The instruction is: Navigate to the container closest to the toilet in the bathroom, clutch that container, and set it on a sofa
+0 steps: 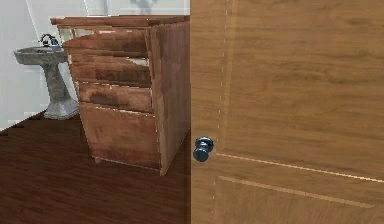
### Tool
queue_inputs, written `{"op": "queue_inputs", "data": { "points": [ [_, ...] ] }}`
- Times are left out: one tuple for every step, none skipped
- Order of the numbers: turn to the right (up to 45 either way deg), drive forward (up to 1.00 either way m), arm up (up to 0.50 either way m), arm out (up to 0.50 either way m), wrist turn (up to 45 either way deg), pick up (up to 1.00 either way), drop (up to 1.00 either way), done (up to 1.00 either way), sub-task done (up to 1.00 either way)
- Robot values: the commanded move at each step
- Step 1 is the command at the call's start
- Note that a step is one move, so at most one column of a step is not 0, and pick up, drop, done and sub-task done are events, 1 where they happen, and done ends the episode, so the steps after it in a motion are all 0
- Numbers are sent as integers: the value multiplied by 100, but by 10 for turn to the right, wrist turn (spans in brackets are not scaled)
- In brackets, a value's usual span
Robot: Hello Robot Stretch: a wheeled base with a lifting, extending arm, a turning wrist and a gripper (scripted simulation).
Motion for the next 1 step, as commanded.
{"op": "queue_inputs", "data": {
  "points": [
    [0, 0, 0, 0, 450, 0, 0, 0, 0]
  ]
}}
